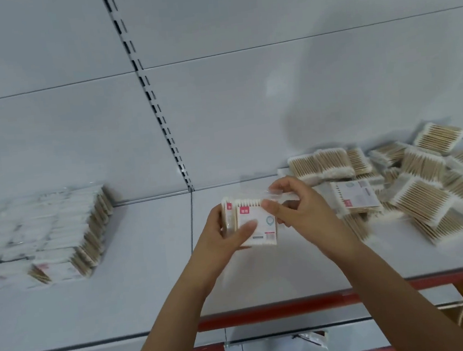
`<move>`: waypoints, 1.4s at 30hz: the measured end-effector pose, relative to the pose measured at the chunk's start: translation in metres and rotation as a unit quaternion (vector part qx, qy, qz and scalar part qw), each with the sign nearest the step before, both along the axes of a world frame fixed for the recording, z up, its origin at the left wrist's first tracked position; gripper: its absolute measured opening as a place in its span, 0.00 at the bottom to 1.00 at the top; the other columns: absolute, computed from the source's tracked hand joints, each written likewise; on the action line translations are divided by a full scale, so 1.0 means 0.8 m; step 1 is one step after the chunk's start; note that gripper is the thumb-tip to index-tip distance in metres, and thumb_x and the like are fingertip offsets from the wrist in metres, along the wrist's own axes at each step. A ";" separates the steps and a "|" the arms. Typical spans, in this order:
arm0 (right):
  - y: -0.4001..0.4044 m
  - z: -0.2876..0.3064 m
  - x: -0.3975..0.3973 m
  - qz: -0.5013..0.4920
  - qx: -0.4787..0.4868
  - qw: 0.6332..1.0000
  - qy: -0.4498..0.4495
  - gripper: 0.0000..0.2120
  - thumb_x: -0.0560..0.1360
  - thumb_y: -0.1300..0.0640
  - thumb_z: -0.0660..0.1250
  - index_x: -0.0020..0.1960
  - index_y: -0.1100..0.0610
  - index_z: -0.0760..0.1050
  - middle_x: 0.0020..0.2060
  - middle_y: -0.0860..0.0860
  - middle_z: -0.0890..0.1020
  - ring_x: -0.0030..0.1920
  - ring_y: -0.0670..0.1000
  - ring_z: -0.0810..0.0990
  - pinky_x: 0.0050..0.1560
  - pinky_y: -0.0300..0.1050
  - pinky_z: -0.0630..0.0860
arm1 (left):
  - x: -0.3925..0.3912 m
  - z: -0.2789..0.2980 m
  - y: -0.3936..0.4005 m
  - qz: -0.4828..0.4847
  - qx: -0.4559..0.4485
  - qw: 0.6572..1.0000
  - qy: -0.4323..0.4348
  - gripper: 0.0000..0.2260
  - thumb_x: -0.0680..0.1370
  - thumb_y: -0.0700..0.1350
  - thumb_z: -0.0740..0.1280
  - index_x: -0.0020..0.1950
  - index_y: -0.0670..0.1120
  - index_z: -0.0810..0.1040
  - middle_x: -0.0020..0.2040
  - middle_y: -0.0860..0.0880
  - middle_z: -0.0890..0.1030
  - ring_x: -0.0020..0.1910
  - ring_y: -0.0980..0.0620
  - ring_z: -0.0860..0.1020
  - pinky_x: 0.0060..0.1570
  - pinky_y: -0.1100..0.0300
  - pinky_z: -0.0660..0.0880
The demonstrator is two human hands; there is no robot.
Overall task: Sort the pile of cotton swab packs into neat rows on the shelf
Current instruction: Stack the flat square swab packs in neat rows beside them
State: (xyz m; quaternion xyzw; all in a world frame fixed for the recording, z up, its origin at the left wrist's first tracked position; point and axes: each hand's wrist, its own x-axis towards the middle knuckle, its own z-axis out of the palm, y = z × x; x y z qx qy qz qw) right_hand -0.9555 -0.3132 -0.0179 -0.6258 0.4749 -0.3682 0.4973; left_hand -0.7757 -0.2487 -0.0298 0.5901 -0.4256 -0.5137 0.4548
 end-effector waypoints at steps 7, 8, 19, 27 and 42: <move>0.012 -0.022 0.079 0.179 0.120 0.976 -0.033 0.25 0.70 0.39 0.72 0.64 0.46 0.75 0.56 0.44 0.84 0.57 0.45 0.82 0.60 0.48 0.77 | 0.063 -0.006 0.031 0.014 -0.020 1.000 -0.001 0.21 0.78 0.39 0.71 0.68 0.52 0.71 0.59 0.54 0.83 0.58 0.55 0.82 0.59 0.56 0.79; 0.013 -0.025 0.093 0.184 0.121 0.975 -0.035 0.26 0.68 0.41 0.74 0.63 0.47 0.75 0.56 0.45 0.84 0.57 0.47 0.82 0.59 0.49 0.78 | 0.073 -0.006 0.036 0.010 -0.024 1.000 -0.006 0.22 0.78 0.39 0.71 0.69 0.52 0.71 0.61 0.55 0.82 0.59 0.56 0.81 0.60 0.56 0.79; 0.001 -0.041 0.274 0.114 0.067 0.991 -0.015 0.24 0.68 0.57 0.79 0.59 0.49 0.72 0.52 0.43 0.82 0.47 0.37 0.83 0.42 0.32 0.77 | 0.238 -0.024 0.102 0.122 -0.152 0.915 -0.352 0.23 0.80 0.52 0.66 0.75 0.54 0.68 0.67 0.59 0.71 0.66 0.61 0.72 0.65 0.63 0.71; -0.019 -0.073 0.367 0.003 -0.114 0.976 0.184 0.36 0.67 0.46 0.78 0.70 0.53 0.69 0.65 0.50 0.73 0.67 0.53 0.69 0.67 0.45 0.66 | 0.324 -0.025 0.090 0.151 -0.177 0.756 -0.612 0.27 0.77 0.54 0.63 0.75 0.47 0.71 0.75 0.47 0.70 0.77 0.47 0.63 0.75 0.48 0.60; 0.008 -0.071 0.400 0.041 -0.049 0.990 0.128 0.29 0.76 0.59 0.70 0.73 0.48 0.64 0.54 0.40 0.80 0.53 0.40 0.80 0.46 0.24 0.72 | 0.351 -0.054 0.088 0.067 -0.170 0.736 -0.651 0.37 0.72 0.48 0.73 0.79 0.44 0.64 0.78 0.39 0.63 0.79 0.40 0.60 0.75 0.45 0.56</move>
